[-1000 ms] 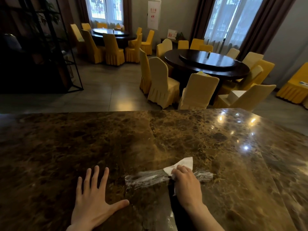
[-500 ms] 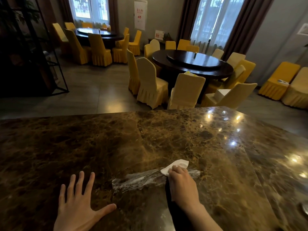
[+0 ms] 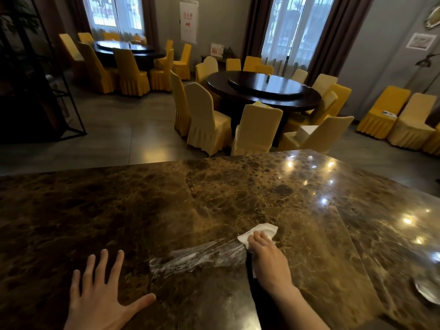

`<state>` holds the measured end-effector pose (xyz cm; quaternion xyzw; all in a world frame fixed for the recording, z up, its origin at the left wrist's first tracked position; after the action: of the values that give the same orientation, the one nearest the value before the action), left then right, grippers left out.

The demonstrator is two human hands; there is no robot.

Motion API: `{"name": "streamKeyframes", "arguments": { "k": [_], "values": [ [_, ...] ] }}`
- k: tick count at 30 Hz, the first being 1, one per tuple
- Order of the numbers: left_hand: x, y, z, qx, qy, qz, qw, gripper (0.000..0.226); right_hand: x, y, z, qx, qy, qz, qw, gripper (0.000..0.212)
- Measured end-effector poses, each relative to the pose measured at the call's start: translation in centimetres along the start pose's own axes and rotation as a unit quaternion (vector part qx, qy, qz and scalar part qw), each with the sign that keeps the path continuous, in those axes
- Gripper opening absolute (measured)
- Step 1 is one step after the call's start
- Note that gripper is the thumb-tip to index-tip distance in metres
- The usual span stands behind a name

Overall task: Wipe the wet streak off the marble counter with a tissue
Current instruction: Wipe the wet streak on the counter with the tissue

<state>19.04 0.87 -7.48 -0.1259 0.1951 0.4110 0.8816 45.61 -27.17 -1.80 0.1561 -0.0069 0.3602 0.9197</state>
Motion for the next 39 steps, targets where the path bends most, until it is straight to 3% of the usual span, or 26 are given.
{"name": "streamKeyframes", "arguments": {
  "k": [3, 6, 10, 13, 17, 24, 26, 28, 33, 36, 39],
  "values": [
    [-0.2, 0.0, 0.1, -0.005, -0.009, -0.004, 1.000, 0.152, 0.2, 1.7, -0.8, 0.003, 0.012, 0.000, 1.000, 0.047],
    [-0.3, 0.0, 0.1, -0.017, -0.032, -0.014, 0.999, 0.150, -0.8, 5.6, -2.6, 0.024, 0.031, 0.060, 0.997, 0.047],
    [-0.3, 0.5, -0.2, -0.019, -0.060, -0.023, 0.998, 0.145, -1.8, 8.7, -2.6, 0.058, 0.048, 0.144, 0.987, 0.021],
    [0.1, 0.8, -0.5, -0.029, -0.076, -0.025, 0.996, 0.143, -1.0, 5.5, -0.5, 0.041, 0.004, 0.089, 0.995, 0.013],
    [0.4, 1.0, -0.7, -0.037, -0.097, -0.030, 0.994, 0.142, 0.1, 0.9, 1.0, 0.002, -0.014, -0.005, 1.000, 0.025],
    [0.0, 1.2, -0.5, -0.049, -0.123, -0.038, 0.990, 0.143, -1.8, 6.3, -0.7, 0.024, 0.017, 0.094, 0.995, 0.010],
    [0.0, 1.1, -0.5, -0.047, -0.125, -0.037, 0.990, 0.144, -2.2, 8.0, -1.1, 0.049, 0.034, 0.117, 0.991, 0.017],
    [0.1, 1.0, -0.6, -0.044, -0.125, -0.038, 0.990, 0.144, -1.5, 7.5, -0.5, 0.059, 0.018, 0.088, 0.994, 0.029],
    [0.2, 1.1, -0.6, -0.047, -0.131, -0.042, 0.989, 0.143, 1.8, 1.2, 3.0, 0.040, -0.088, -0.062, 0.993, 0.030],
    [0.1, 1.0, -0.6, -0.045, -0.133, -0.045, 0.989, 0.142, 2.5, -2.5, 3.2, 0.020, -0.082, -0.120, 0.989, 0.032],
    [-0.4, 0.7, -0.2, -0.049, -0.150, -0.057, 0.986, 0.142, 2.3, -2.9, 1.5, -0.047, -0.025, -0.093, 0.994, 0.027]
  ]
}}
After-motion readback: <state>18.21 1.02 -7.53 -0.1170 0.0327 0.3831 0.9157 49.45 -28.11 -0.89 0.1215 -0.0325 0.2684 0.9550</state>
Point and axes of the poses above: each hand's wrist, its own x-axis towards the middle knuckle, its own z-axis out of the back of the hand, y = z × x, the point moved 10 cm from there along x, towards the middle knuckle, and after that the axes turned 3 degrees about y, right-handed, at the moved point
